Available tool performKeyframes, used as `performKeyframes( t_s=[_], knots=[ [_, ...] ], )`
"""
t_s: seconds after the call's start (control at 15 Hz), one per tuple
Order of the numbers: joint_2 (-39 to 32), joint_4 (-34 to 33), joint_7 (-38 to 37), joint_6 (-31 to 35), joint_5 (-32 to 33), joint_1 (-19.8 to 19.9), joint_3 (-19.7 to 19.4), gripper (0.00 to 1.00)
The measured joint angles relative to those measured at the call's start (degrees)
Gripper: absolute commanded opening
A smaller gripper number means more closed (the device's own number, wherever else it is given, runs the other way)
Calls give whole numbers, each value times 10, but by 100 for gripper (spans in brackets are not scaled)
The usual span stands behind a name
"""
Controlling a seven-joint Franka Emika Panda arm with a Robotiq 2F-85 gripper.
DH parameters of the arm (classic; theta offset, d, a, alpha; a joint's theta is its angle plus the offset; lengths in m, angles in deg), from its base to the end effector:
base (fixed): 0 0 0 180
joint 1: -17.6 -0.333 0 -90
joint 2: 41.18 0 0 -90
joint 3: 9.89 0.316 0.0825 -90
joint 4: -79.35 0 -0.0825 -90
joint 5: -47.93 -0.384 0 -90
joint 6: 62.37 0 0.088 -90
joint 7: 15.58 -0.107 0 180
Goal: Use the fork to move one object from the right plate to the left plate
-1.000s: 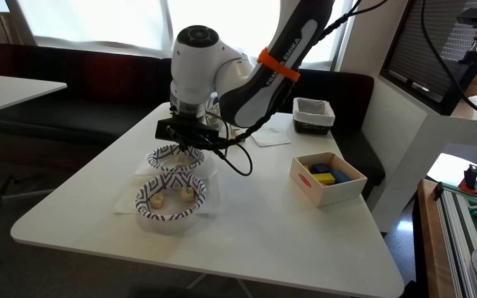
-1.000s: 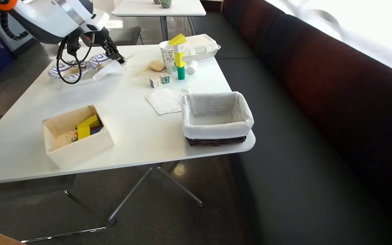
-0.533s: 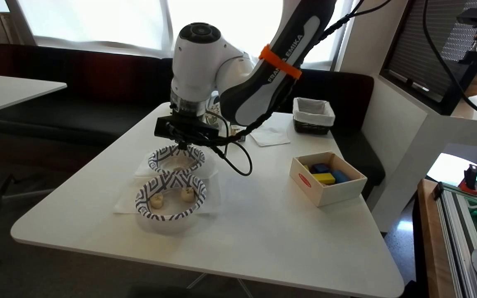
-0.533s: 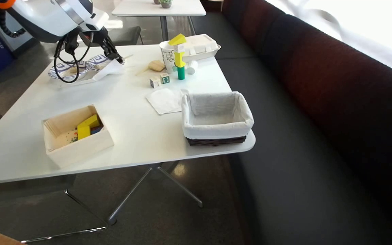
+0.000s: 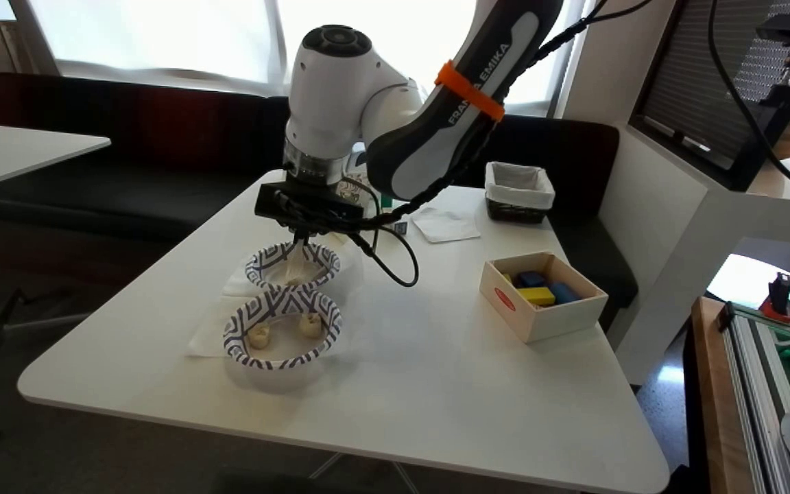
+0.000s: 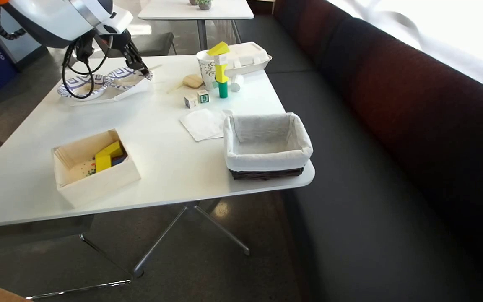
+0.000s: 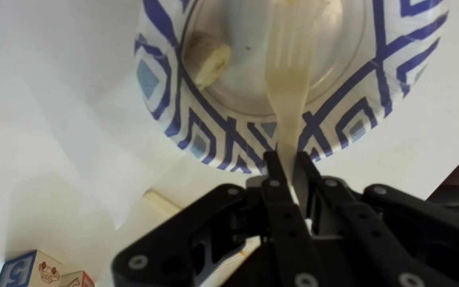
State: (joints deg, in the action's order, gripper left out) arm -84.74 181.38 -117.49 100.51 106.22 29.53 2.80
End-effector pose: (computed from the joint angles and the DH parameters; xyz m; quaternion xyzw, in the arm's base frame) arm 0.6627 0.0407 0.1618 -0.8729 0.4329 -0.2227 0.0330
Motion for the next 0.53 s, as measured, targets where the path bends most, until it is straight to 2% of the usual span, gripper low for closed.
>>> performKeyframes(
  t_s=[0.53],
  knots=[
    [5, 7, 10, -2, 0, 15, 16, 3]
  ],
)
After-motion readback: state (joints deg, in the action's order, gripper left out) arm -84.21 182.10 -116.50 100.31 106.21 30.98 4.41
